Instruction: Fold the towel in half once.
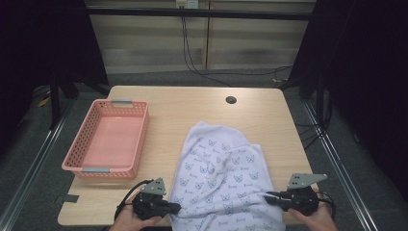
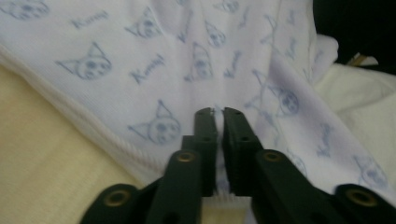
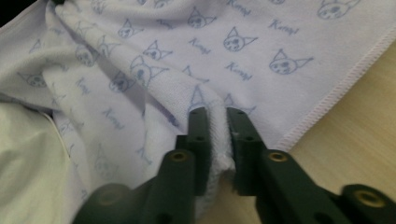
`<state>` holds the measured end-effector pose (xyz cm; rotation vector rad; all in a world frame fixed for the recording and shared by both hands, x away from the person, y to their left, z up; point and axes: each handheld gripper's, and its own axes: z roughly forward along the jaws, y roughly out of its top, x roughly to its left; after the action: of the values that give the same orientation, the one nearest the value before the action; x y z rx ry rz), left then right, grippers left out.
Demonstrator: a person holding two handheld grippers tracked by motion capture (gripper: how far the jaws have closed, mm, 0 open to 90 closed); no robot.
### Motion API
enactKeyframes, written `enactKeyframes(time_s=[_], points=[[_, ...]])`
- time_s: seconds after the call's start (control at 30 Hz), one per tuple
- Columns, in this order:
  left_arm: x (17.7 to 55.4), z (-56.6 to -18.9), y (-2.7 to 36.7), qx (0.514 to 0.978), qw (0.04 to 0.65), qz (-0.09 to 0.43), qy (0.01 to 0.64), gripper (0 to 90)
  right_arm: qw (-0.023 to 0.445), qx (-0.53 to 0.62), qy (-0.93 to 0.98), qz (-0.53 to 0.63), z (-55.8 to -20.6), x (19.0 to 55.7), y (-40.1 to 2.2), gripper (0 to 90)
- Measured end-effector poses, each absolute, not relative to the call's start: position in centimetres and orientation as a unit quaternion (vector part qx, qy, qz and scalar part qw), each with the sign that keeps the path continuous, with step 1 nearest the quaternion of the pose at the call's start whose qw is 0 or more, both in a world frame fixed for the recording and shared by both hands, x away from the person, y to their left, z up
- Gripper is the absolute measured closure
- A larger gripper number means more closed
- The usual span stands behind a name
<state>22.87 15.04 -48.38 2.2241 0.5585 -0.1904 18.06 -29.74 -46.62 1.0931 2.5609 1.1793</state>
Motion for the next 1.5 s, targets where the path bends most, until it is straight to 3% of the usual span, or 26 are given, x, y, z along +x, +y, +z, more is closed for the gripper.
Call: enactKeyframes(time_s=[0.07,0.37,0.63,0.73,0.77,0.83,0.9,1.13,1.4,1.47,1.5], points=[[24.1,-48.2,14.8,0.876,0.412,-0.061,0.242,73.7,0.06,0.363,0.843,0.392,-46.7,18.2,-29.8,69.1],[30.6,-49.1,11.9,0.874,0.404,-0.006,0.271,71.1,0.129,0.401,0.818,0.391,-45.9,25.3,-30.4,54.5],[30.8,-49.7,13.1,0.881,0.383,0.003,0.279,70.4,0.147,0.436,0.804,0.376,-47.3,32.6,-29.9,44.9],[30.2,-49.7,13.9,0.879,0.387,-0.005,0.279,70.3,0.136,0.436,0.804,0.38,-48.0,33.9,-29.4,50.1],[30.0,-49.7,14.1,0.88,0.384,-0.007,0.28,70.1,0.134,0.436,0.805,0.38,-48.1,34.1,-29.2,63.4],[29.6,-49.7,14.6,0.878,0.386,-0.014,0.283,70.1,0.114,0.423,0.805,0.4,-47.9,34.2,-29.0,81.7],[29.2,-49.7,15.0,0.875,0.388,-0.016,0.289,70.1,0.107,0.415,0.801,0.419,-46.9,33.8,-28.8,87.2],[27.2,-49.4,15.9,0.877,0.378,-0.031,0.296,68.8,0.107,0.346,0.813,0.455,-43.0,27.7,-28.0,87.7],[25.0,-49.2,16.2,0.88,0.373,-0.067,0.288,66.5,0.038,0.344,0.857,0.381,-48.5,22.6,-27.7,86.7],[25.5,-49.0,16.1,0.875,0.382,-0.065,0.289,61.9,0.037,0.342,0.867,0.36,-49.1,22.6,-27.6,83.9],[25.8,-48.9,16.1,0.873,0.387,-0.06,0.29,59.6,0.038,0.344,0.866,0.362,-49.0,23.0,-27.8,77.4]])
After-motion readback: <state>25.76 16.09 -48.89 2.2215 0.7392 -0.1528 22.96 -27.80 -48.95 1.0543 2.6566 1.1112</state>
